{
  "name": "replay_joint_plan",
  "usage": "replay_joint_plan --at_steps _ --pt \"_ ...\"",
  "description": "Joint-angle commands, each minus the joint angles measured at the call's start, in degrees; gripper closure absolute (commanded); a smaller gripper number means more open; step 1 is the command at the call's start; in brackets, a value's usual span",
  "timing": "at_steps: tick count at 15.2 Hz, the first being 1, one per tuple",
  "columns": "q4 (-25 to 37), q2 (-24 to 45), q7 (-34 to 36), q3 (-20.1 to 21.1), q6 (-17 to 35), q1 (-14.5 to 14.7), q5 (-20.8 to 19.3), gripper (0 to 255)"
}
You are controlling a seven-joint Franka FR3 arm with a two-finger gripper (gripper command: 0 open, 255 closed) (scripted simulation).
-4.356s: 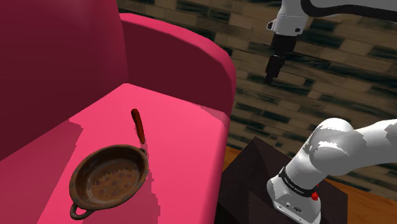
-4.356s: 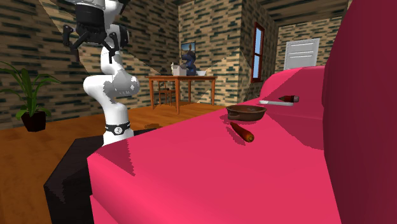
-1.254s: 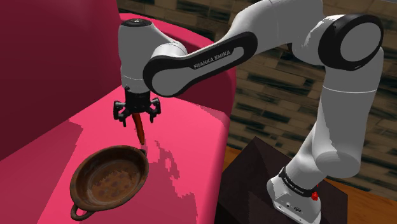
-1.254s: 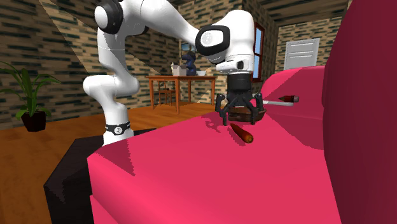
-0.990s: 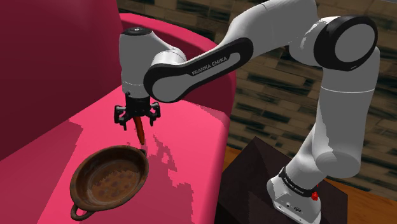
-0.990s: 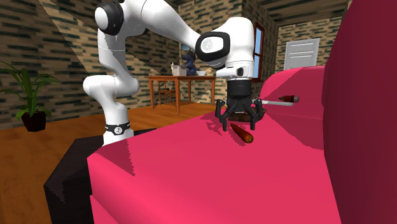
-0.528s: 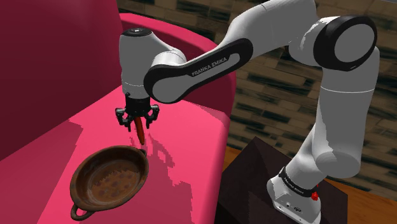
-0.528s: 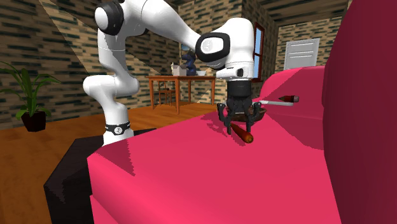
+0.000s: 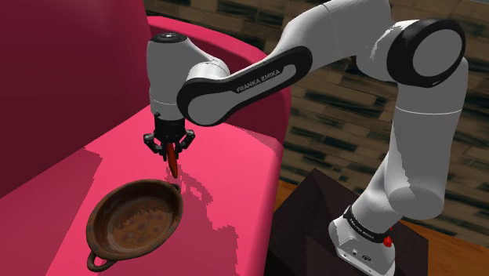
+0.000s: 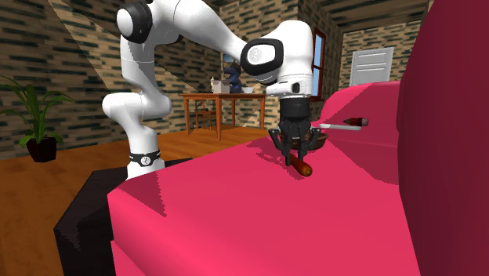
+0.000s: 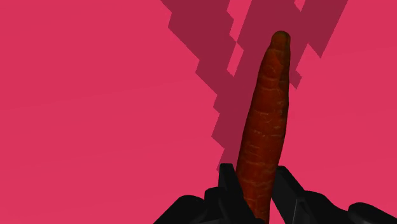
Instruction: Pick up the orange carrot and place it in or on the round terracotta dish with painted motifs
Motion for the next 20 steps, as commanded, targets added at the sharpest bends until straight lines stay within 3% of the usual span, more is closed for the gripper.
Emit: replay_joint_plan --at_steps 1,20 --pt "-0.2 0.2 0.0 0.0 0.2 0.0 0.0 255" --pt "8.0 -4.7 -3.2 1.7 -12.2 -0.6 3.9 255"
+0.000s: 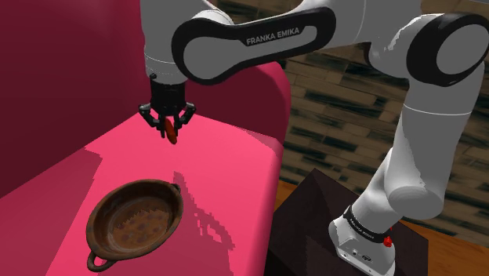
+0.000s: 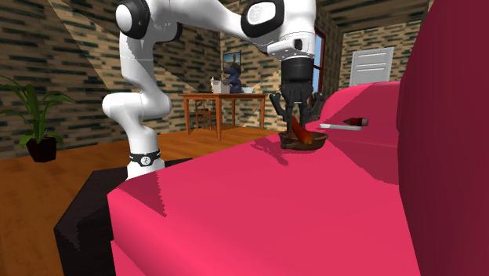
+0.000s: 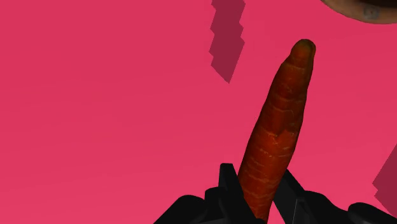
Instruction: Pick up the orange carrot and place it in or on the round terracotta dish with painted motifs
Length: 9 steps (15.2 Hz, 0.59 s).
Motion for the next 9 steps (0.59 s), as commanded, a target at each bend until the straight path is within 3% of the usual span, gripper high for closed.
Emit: replay_joint_plan --at_steps 1,4,9 --pt "1.2 -0.3 -0.2 0.1 -1.5 0.0 0.3 255" --pt "2.9 -0.6 -0.6 0.2 -3.4 0.1 0.6 255" --pt "1.5 -1.4 5.6 2.2 -3.4 4.0 0.1 255"
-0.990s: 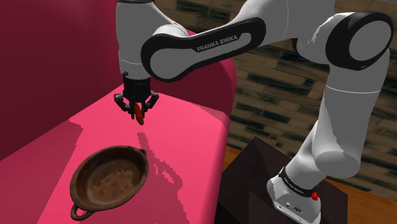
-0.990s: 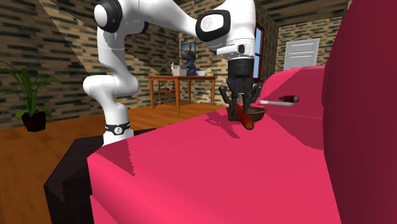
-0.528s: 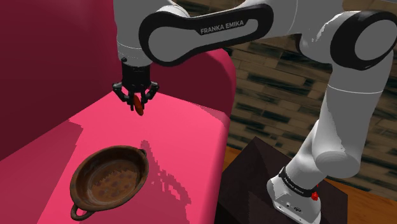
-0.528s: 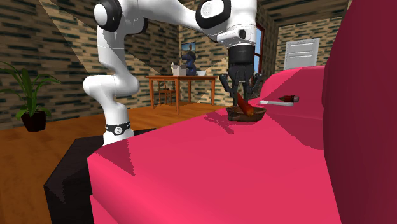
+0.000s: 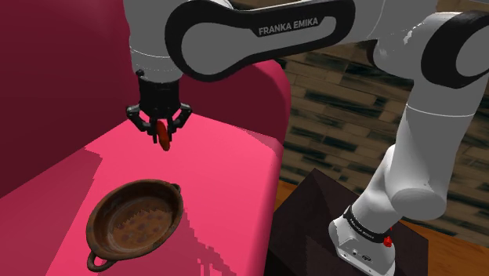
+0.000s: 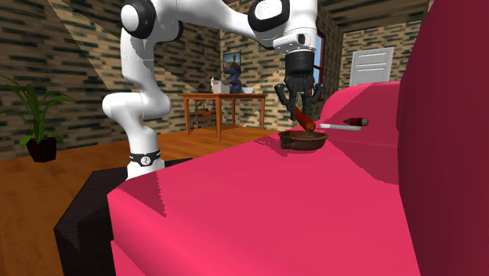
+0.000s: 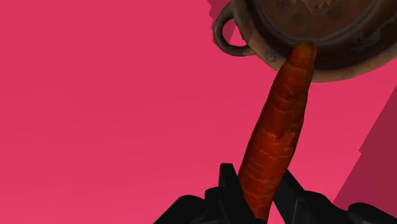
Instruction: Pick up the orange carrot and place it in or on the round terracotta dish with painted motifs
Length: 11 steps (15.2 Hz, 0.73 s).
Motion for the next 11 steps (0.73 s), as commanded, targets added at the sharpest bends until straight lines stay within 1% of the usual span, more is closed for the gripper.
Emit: replay_joint_plan --at_steps 1,7,11 --pt "-0.2 0.0 2.4 0.7 -0.1 1.6 -0.3 255" --pt "1.1 1.4 10.3 2.8 -1.3 7.3 -1.9 255" --pt "3.6 3.6 15.9 3.9 -2.7 11.9 -3.6 255"
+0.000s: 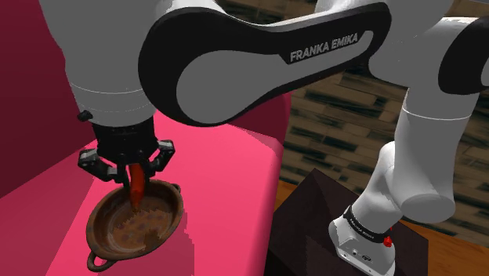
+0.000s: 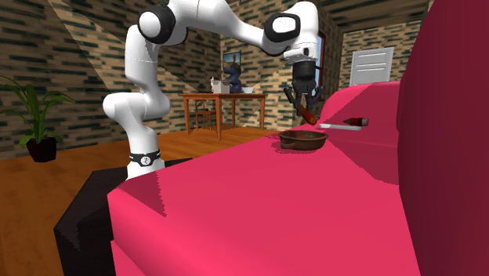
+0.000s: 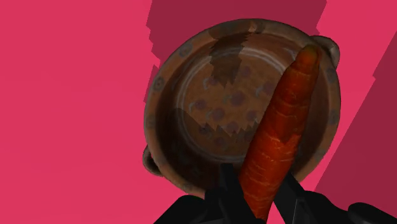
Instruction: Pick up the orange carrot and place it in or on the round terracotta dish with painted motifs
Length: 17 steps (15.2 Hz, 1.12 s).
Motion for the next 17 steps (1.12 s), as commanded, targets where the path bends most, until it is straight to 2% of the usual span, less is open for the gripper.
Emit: replay_joint_plan --at_steps 1,12,17 --pt "-0.3 0.7 1.8 0.2 0.6 1.3 -0.6 255" --pt "-6.2 2.7 3.6 -0.6 8.0 1.2 -2.5 255" --pt "-6.4 2.8 3.7 -0.7 8.3 1.2 -2.6 255"
